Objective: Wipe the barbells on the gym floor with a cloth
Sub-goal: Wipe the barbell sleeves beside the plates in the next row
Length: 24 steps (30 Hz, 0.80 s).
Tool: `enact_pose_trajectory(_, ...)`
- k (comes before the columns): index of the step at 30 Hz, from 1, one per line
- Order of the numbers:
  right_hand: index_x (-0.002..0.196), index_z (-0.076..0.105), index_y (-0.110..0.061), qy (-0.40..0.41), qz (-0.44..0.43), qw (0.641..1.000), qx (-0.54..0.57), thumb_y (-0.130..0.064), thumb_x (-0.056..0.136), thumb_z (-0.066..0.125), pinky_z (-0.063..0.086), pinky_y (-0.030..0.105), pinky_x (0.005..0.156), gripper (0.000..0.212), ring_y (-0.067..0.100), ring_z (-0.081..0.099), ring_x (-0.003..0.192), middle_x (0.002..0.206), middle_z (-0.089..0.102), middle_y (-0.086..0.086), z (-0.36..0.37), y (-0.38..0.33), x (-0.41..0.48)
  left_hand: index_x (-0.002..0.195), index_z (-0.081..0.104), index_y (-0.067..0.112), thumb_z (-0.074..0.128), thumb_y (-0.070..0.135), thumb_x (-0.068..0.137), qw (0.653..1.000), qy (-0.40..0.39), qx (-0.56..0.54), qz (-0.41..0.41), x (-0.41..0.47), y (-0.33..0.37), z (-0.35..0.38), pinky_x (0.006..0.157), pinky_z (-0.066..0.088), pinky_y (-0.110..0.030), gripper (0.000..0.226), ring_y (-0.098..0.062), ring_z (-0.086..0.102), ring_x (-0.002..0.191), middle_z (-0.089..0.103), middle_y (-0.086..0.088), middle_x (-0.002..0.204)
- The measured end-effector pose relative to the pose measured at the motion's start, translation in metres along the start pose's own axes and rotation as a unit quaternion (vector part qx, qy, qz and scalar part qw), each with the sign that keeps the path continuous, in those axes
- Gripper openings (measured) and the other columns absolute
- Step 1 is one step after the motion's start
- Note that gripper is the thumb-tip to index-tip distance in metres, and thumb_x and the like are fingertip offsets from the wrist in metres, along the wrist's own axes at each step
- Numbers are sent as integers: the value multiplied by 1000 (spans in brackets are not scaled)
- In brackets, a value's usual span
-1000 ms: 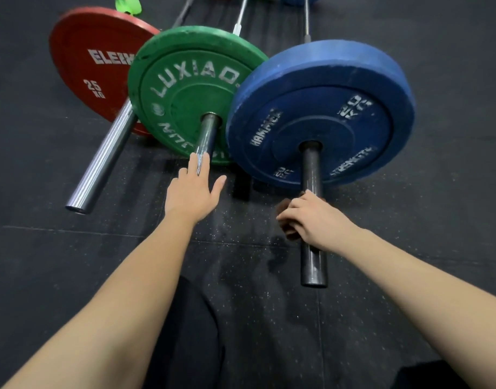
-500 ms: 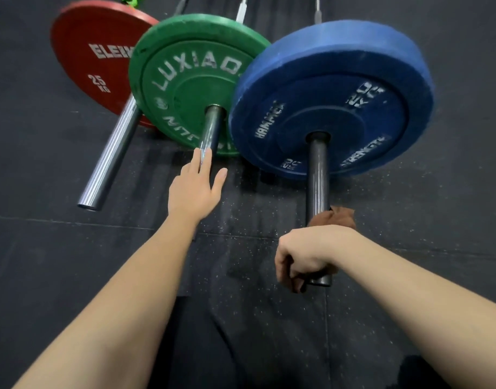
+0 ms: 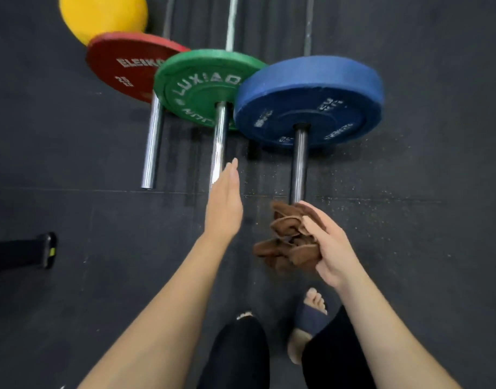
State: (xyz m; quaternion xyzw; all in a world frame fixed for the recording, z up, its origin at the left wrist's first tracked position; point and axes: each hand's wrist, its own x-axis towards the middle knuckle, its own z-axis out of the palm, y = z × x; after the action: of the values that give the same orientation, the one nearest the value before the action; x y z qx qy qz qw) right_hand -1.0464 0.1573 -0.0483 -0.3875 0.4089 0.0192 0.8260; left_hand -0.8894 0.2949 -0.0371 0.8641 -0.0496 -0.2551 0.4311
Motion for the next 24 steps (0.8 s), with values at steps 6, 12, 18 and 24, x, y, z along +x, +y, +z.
enact_pose_trajectory(6, 132, 64, -14, 71, -31, 994, 72, -14, 102, 52, 56, 35, 73, 32, 26, 70, 98, 120, 73, 14, 28, -195, -190, 150, 47, 44, 17, 69, 103, 988, -70, -105, -88, -126, 220, -53, 126, 20, -40, 61, -14, 35, 149, 39, 14, 160)
enact_pose_trajectory(12, 119, 72, -10, 123, -123, 985, 12, -7, 97, 63, 52, 41, 99, 24, 26, 70, 107, 115, 75, 12, 17, -364, -280, 115, 70, 49, 27, 76, 96, 978, -123, -166, -5, -154, 424, -58, 116, 40, -49, 55, -5, 56, 129, 64, 16, 134)
enact_pose_trajectory(18, 115, 72, -11, 98, -185, 978, 22, -5, 99, 59, 58, 26, 70, 21, 16, 74, 88, 104, 78, 9, -31, -533, -288, 114, 76, 36, 34, 77, 90, 980, -99, -162, 61, -119, 584, -19, 108, 48, -43, 64, -2, 62, 119, 71, 10, 126)
enact_pose_trajectory(24, 117, 71, -8, 62, -230, 970, -41, -4, 99, 58, 53, 33, 87, 22, 21, 73, 99, 108, 77, 9, -76, -689, -260, 116, 75, 25, 30, 72, 98, 967, -45, -235, 86, -81, 689, 14, 102, 50, -39, 68, -6, 64, 119, 74, 9, 121)
